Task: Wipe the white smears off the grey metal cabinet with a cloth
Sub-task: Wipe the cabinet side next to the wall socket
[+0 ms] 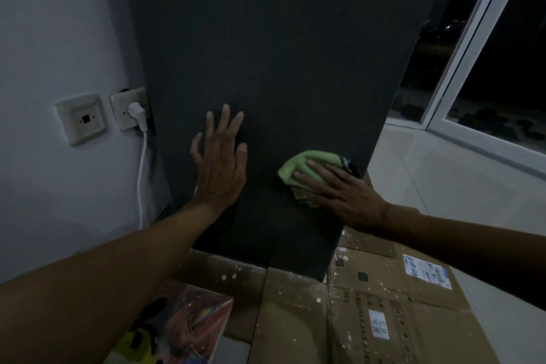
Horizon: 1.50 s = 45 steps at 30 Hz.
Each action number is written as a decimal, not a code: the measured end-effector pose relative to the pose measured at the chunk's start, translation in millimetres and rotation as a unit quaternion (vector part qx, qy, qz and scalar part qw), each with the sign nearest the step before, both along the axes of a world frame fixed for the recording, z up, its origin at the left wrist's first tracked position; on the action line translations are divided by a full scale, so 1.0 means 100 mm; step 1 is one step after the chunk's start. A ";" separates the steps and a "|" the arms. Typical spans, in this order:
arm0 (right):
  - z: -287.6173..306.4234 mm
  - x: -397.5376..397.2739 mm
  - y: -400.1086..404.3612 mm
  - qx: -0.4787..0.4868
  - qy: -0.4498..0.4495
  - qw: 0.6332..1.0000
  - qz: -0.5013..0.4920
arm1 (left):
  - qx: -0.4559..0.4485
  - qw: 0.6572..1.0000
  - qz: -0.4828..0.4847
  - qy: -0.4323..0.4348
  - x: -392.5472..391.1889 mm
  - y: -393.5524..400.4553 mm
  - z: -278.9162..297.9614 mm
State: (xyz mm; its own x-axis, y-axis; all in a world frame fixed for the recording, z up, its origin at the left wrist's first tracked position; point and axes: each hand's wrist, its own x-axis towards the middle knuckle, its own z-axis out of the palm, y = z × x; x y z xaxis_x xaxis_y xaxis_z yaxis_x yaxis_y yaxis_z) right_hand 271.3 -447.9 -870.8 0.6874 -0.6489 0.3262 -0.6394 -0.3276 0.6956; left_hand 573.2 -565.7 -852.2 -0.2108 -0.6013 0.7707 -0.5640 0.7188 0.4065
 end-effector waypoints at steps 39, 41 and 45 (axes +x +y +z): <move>-0.23 0.17 -0.07 0.066 0.015 0.998 0.018 | 0.083 0.994 0.068 -0.037 0.48 -0.20 -0.66; -0.27 0.25 -0.12 0.062 0.011 0.998 0.023 | 0.096 0.993 0.064 -0.032 0.53 -0.21 -0.67; -0.36 0.53 -0.35 0.090 0.039 0.995 0.014 | 0.122 0.989 0.085 -0.007 0.60 -0.21 -0.68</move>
